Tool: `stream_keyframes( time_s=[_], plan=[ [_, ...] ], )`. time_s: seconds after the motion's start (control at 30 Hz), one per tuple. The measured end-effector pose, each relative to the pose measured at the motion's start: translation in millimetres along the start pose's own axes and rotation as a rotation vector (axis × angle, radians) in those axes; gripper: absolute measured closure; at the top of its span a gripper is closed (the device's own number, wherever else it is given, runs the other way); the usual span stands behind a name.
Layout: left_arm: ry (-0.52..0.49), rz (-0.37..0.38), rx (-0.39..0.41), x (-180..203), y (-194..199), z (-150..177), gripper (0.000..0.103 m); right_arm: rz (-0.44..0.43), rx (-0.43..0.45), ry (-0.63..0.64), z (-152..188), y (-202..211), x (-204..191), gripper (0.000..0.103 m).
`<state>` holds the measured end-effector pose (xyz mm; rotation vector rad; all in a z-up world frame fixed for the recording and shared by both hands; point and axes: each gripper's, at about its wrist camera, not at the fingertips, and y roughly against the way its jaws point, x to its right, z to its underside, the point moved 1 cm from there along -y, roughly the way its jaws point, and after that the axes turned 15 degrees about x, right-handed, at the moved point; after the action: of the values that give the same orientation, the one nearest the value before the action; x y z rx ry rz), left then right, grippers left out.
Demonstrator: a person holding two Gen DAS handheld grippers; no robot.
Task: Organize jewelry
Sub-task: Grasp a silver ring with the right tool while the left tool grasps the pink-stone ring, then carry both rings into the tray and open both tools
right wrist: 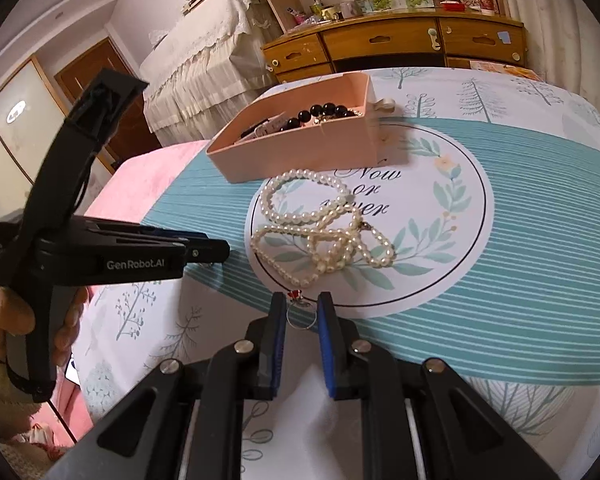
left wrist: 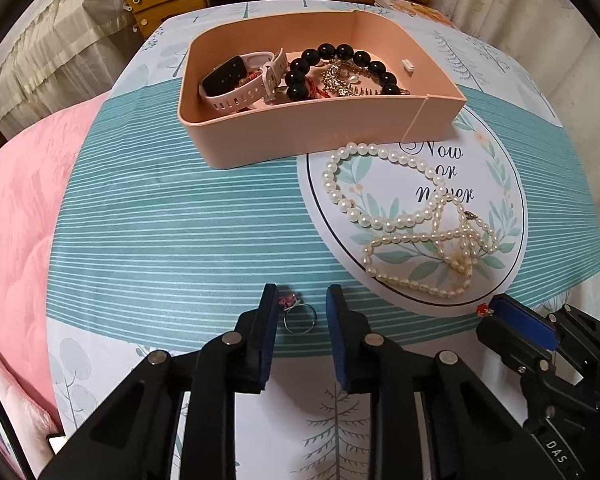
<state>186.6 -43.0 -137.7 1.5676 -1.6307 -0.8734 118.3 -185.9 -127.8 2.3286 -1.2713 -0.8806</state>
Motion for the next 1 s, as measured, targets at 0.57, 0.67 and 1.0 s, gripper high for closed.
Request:
stream_keyframes(
  time_s=[0.57, 0.67, 1.0],
  plan=[
    [0.044, 0.11, 0.034, -10, 26, 3, 0.096, 0.009, 0.041, 0.023, -22, 21, -25, 0.087],
    [0.034, 0.132, 0.069, -13, 44, -9, 0.096, 0.012, 0.052, 0.023, -40, 24, -34, 0.087],
    [-0.003, 0.093, 0.234, -44, 105, -97, 0.096, 0.067, 0.114, -0.021, -150, 17, -50, 0.087]
  ],
)
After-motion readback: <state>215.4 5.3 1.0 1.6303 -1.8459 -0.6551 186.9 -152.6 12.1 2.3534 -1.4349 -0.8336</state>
